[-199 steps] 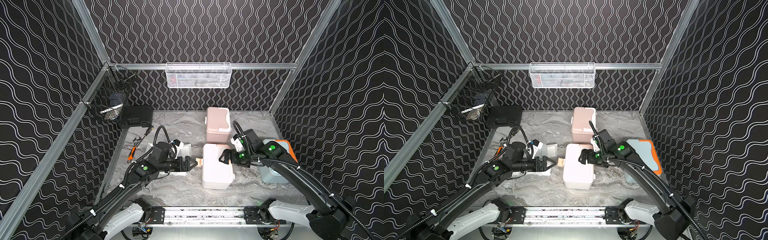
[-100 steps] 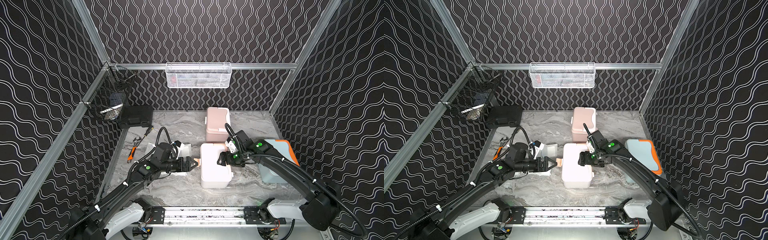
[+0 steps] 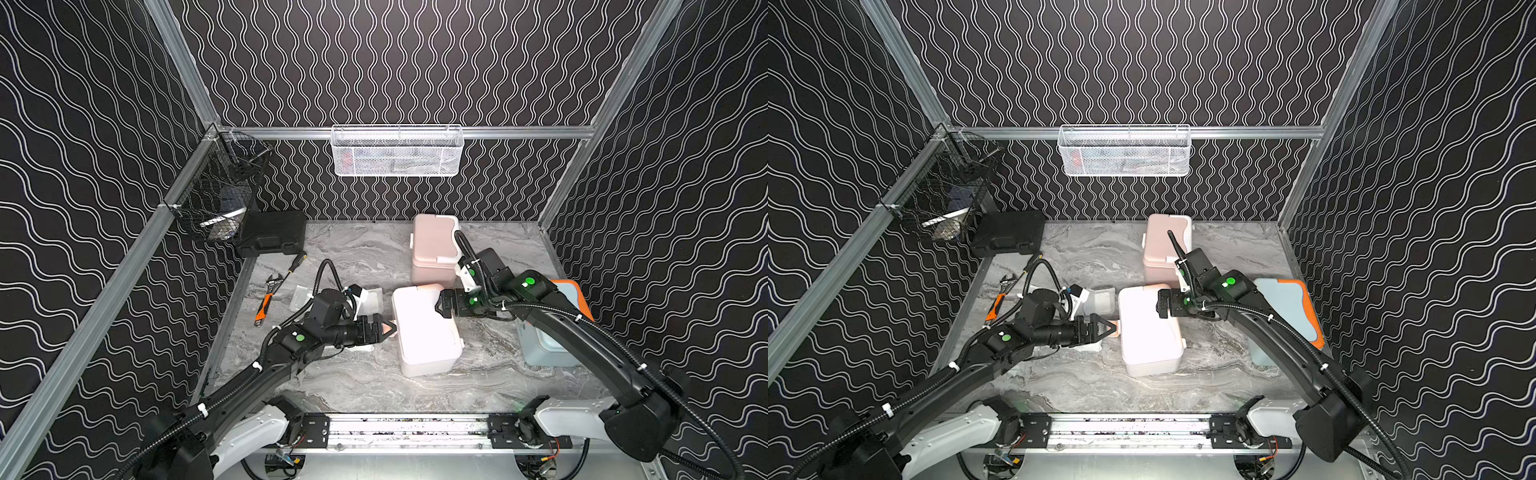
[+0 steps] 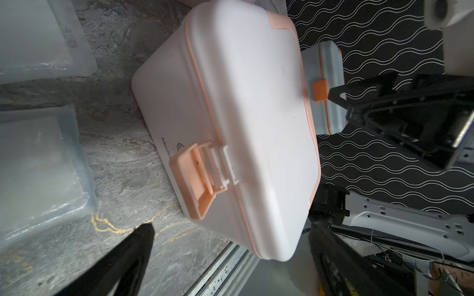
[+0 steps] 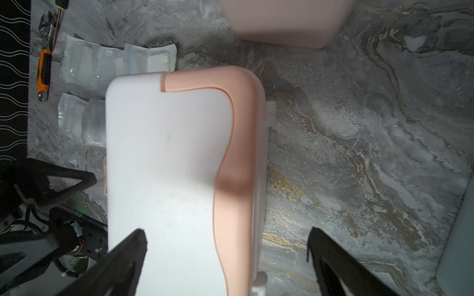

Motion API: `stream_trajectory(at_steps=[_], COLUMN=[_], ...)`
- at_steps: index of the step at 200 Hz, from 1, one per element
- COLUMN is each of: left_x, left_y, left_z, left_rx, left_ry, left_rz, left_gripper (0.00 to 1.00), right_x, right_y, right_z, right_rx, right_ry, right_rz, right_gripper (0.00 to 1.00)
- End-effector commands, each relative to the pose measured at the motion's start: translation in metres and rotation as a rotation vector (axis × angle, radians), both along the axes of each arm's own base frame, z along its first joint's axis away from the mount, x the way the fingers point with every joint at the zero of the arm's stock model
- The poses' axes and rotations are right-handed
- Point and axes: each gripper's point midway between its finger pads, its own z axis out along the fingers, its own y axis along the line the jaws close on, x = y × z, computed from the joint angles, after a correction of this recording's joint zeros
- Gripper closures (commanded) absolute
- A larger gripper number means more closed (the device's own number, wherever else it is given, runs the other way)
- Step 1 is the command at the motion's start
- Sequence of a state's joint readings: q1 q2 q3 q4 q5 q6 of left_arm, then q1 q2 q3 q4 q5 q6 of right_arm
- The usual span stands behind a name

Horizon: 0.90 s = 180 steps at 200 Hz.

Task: Open first aid kits and take out gauze
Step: Fasten the fastener of the first aid kit.

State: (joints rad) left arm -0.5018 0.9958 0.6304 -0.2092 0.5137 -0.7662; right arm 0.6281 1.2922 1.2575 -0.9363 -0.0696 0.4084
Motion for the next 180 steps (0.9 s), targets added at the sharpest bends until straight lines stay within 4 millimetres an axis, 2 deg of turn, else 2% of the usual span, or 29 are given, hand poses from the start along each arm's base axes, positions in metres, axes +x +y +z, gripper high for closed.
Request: stream_trajectory(at_steps=[1, 31, 42, 54, 66, 79, 95, 104, 130, 160, 180], left_x=[0.007, 0.008, 0.008, 0.008, 0.008, 0.007, 0.007, 0.007, 0.008, 0.011, 0.013], left_y=[-0.006, -0.011, -0.012, -0.014, -0.016, -0.018, -0.019, -0.020, -0.022, -0.027, -0.029], left_z=[0.008, 0.006, 0.007, 0.008, 0.008, 0.006, 0.003, 0.002, 0.002, 0.007, 0.008], left_rx=[-0.060, -0.092, -0.107, -0.129, -0.149, -0.170, -0.182, -0.188, -0.213, -0.260, -0.276], left_ry=[-0.017, -0.008, -0.007, -0.005, 0.002, 0.010, 0.020, 0.024, 0.027, 0.028, 0.033], left_rz=[0.008, 0.005, 0.003, 0.000, 0.000, -0.004, -0.006, -0.005, -0.003, -0.005, -0.008], left_gripper=[0.01, 0.01, 0.01, 0.01, 0.01, 0.01, 0.01, 0.01, 0.01, 0.01, 0.01], right_x=[-0.015, -0.031, -0.034, -0.035, -0.035, -0.036, -0.036, -0.036, -0.036, -0.034, -0.037], right_y=[0.010, 0.046, 0.057, 0.063, 0.069, 0.074, 0.080, 0.083, 0.080, 0.055, 0.051], right_z=[0.007, 0.015, 0.016, 0.014, 0.012, 0.008, 0.003, 0.000, -0.023, -0.067, -0.074], right_rx=[0.018, 0.188, 0.238, 0.259, 0.269, 0.278, 0.281, 0.280, 0.216, 0.035, 0.027], right_ry=[0.010, 0.072, 0.099, 0.122, 0.135, 0.153, 0.171, 0.178, 0.214, 0.260, 0.265], right_rz=[0.068, 0.183, 0.207, 0.217, 0.225, 0.234, 0.238, 0.241, 0.222, 0.160, 0.151], right_gripper=[0.07, 0.27, 0.39, 0.50, 0.53, 0.63, 0.69, 0.76, 0.80, 0.79, 0.79])
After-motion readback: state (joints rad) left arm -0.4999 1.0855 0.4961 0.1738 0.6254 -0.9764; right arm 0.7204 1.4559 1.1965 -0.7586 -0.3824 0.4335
